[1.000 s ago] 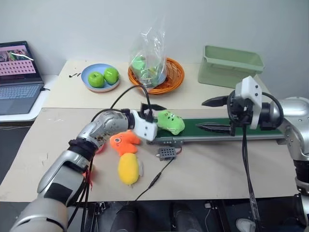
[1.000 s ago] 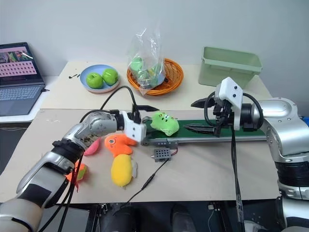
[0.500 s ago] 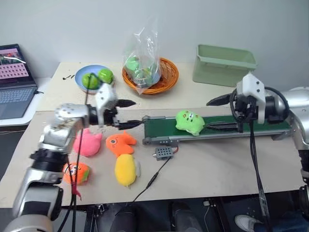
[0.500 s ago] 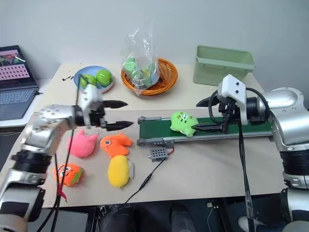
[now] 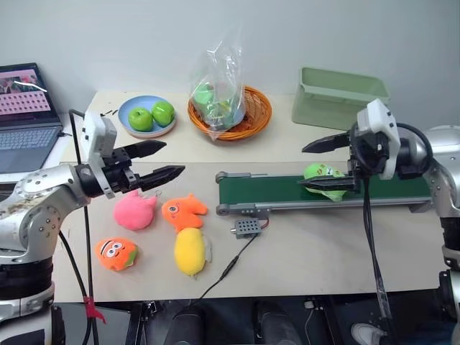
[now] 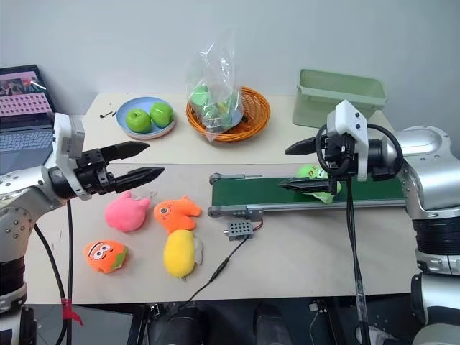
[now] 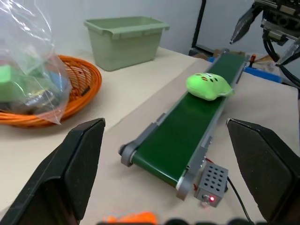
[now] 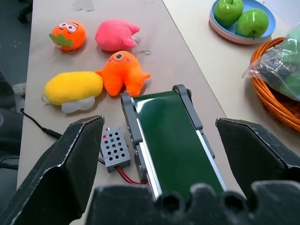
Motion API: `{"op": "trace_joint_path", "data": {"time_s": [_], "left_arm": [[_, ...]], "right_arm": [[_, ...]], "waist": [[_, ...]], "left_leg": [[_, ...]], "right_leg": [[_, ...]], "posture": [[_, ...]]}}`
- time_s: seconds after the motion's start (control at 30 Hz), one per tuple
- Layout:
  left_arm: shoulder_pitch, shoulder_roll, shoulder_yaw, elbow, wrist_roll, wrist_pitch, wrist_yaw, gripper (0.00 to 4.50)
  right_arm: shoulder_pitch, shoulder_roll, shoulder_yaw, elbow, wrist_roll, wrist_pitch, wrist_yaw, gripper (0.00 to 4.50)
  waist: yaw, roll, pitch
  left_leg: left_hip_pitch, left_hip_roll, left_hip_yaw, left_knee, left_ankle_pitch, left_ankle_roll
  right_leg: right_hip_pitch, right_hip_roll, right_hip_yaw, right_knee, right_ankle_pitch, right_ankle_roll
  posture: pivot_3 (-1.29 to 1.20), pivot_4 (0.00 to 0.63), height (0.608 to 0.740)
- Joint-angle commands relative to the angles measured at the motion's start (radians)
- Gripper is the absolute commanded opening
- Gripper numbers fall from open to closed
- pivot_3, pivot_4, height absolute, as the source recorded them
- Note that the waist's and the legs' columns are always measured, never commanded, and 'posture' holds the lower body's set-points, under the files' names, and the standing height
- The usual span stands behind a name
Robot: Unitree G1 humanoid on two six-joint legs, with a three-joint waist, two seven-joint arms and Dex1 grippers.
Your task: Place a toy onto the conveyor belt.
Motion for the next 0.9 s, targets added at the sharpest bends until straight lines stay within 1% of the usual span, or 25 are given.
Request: {"op": "trace_joint_path", "data": {"time_s": [0.03, 0.23, 0.6, 0.9], "left_arm": [[-0.018, -0.003, 0.008, -0.054, -0.032, 0.01, 0.026, 4.42], [-0.004, 0.013, -0.017, -0.072, -0.035, 0.022, 0.01, 4.42], [-0.041, 0.017, -0.081, -0.046, -0.021, 0.017, -0.022, 4.42], [-0.059, 0.027, -0.101, -0.018, -0.015, 0.032, -0.038, 4.42]], "right_arm": [[-0.023, 0.001, -0.037, -0.011, 0.031, 0.004, 0.002, 4.5], [-0.017, 0.0, -0.037, -0.013, 0.038, 0.004, 0.001, 4.5], [-0.018, -0.002, -0.035, -0.012, 0.033, 0.003, -0.007, 4.5], [-0.005, -0.008, -0.045, -0.024, 0.03, -0.003, -0.021, 4.5]], "waist": [[-0.003, 0.0, 0.0], [-0.006, 0.0, 0.0], [-0.005, 0.0, 0.0], [-0.006, 0.0, 0.0]], "left_leg": [[0.0, 0.0, 0.0, 0.0, 0.0, 0.0], [0.0, 0.0, 0.0, 0.0, 0.0, 0.0], [0.0, 0.0, 0.0, 0.0, 0.0, 0.0], [0.0, 0.0, 0.0, 0.0, 0.0, 0.0]], "right_leg": [[0.0, 0.0, 0.0, 0.0, 0.0, 0.0], [0.0, 0.0, 0.0, 0.0, 0.0, 0.0], [0.0, 0.0, 0.0, 0.0, 0.0, 0.0], [0.0, 0.0, 0.0, 0.0, 0.0, 0.0]], "posture": [[0.0, 0.15, 0.74], [0.0, 0.15, 0.74], [0.0, 0.15, 0.74], [0.0, 0.15, 0.74]]}}
